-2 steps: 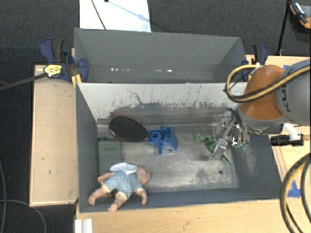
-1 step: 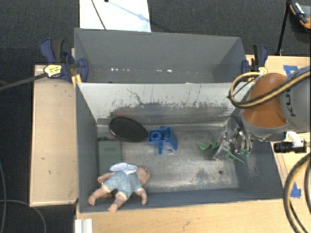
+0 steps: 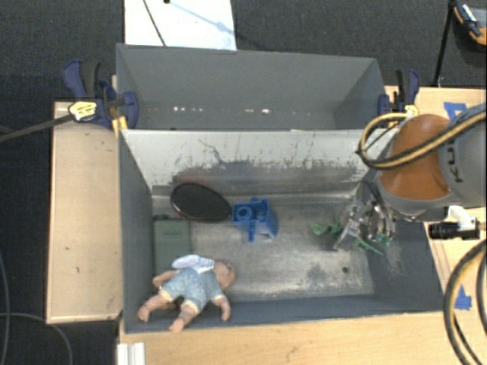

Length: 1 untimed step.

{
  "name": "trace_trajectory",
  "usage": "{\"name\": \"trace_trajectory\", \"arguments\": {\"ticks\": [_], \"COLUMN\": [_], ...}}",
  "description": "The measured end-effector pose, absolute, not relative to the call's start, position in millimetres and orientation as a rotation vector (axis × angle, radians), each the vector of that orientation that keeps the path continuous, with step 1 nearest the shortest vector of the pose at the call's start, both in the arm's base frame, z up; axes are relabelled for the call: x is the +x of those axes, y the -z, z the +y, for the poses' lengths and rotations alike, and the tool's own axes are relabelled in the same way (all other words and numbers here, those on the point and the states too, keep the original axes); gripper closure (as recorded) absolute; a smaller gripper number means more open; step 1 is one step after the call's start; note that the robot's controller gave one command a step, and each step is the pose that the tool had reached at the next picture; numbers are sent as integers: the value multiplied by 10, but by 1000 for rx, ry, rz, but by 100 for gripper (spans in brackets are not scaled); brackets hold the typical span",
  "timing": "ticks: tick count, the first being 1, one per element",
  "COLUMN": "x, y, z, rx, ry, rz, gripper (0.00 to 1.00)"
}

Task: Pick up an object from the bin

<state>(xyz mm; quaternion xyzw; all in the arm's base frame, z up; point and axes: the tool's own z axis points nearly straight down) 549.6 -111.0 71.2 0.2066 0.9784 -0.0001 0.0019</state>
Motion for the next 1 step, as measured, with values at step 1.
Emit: {"name": "trace_trajectory", "arguments": {"ticks": [1], "x": [5496], "y": [-712], "z": [-1110], "rx": [648], "ry": [0], "rz": [3070], "gripper": [100]}}
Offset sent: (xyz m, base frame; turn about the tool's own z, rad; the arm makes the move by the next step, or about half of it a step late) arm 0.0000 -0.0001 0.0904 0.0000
